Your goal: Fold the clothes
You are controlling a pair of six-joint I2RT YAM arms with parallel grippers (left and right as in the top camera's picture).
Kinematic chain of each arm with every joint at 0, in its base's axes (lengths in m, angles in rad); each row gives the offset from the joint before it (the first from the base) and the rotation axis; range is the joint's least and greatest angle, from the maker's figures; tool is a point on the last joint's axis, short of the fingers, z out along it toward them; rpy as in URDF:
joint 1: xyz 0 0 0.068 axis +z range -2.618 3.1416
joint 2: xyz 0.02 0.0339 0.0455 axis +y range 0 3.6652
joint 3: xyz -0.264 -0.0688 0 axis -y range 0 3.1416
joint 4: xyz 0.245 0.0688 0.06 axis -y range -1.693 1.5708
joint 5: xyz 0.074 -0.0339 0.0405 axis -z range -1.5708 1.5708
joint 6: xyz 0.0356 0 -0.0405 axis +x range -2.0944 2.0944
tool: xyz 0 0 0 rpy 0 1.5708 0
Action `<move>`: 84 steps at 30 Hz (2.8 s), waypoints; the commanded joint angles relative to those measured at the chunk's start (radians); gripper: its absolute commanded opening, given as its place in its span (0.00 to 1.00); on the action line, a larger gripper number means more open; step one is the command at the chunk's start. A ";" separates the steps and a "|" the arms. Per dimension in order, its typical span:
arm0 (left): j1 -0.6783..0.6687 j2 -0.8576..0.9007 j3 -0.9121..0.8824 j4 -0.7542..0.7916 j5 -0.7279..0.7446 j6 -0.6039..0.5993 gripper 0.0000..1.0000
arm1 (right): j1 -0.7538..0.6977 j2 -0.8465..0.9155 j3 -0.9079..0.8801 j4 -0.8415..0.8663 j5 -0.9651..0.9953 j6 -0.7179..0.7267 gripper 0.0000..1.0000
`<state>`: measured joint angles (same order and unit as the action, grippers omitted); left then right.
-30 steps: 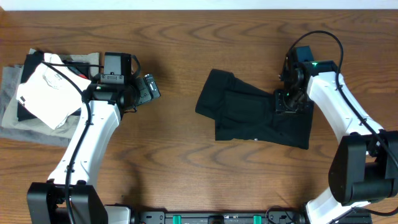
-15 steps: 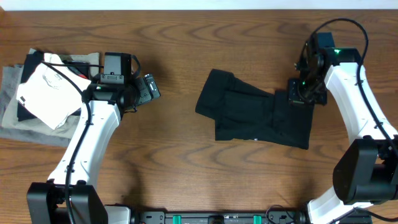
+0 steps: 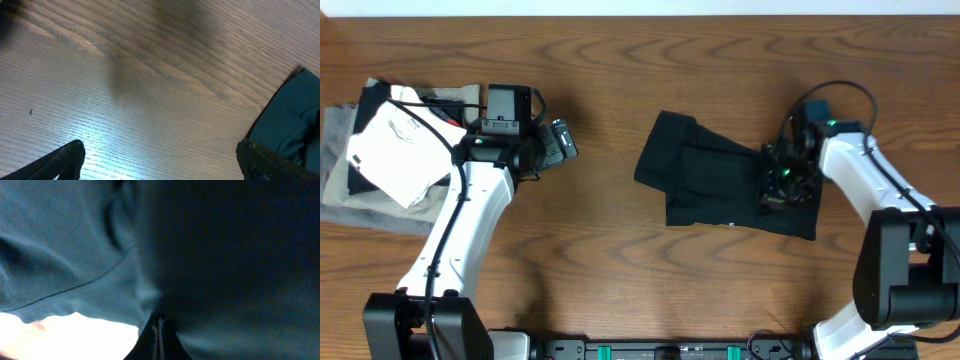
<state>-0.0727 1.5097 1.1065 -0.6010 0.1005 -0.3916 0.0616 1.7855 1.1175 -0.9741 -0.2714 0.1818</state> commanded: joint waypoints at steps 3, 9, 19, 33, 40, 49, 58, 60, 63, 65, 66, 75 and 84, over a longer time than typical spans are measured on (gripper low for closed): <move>0.006 0.000 -0.012 -0.001 -0.012 0.006 0.98 | 0.047 -0.016 -0.089 0.084 -0.086 0.058 0.01; 0.006 0.000 -0.013 -0.001 -0.012 0.006 0.98 | 0.061 -0.019 -0.069 0.129 -0.095 0.057 0.01; 0.006 0.001 -0.026 -0.001 -0.012 0.006 0.98 | -0.028 -0.143 0.269 -0.206 0.221 0.056 0.01; 0.006 0.002 -0.026 0.000 -0.012 0.006 0.98 | -0.087 -0.156 -0.023 -0.077 0.055 0.037 0.01; 0.006 0.002 -0.026 0.003 -0.012 0.006 0.98 | -0.064 -0.154 -0.256 0.193 -0.163 0.066 0.01; 0.006 0.002 -0.026 0.003 -0.012 0.006 0.98 | -0.055 -0.161 -0.262 0.205 -0.163 0.076 0.01; 0.006 0.002 -0.026 0.003 -0.012 0.006 0.98 | -0.108 -0.204 0.138 -0.012 -0.056 -0.028 0.01; 0.006 0.002 -0.026 0.003 -0.012 0.006 0.98 | -0.130 -0.203 0.202 -0.003 -0.055 -0.064 0.01; 0.006 0.002 -0.026 0.005 -0.012 0.006 0.98 | -0.158 -0.200 0.211 0.045 -0.054 -0.068 0.01; 0.006 0.002 -0.026 0.008 -0.012 0.006 0.98 | -0.174 -0.174 0.211 0.060 -0.060 -0.069 0.01; 0.006 0.002 -0.026 0.008 -0.012 0.006 0.98 | -0.177 -0.154 0.209 0.070 -0.077 -0.077 0.01; 0.006 0.002 -0.026 0.007 -0.012 0.006 0.98 | -0.160 0.111 0.209 0.197 -0.297 -0.081 0.01; 0.006 0.002 -0.026 0.007 -0.012 0.006 0.98 | -0.157 0.312 0.209 0.277 -0.304 -0.055 0.01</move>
<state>-0.0727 1.5097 1.0870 -0.5941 0.1005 -0.3916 -0.1005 2.0712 1.3281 -0.7200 -0.5591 0.1223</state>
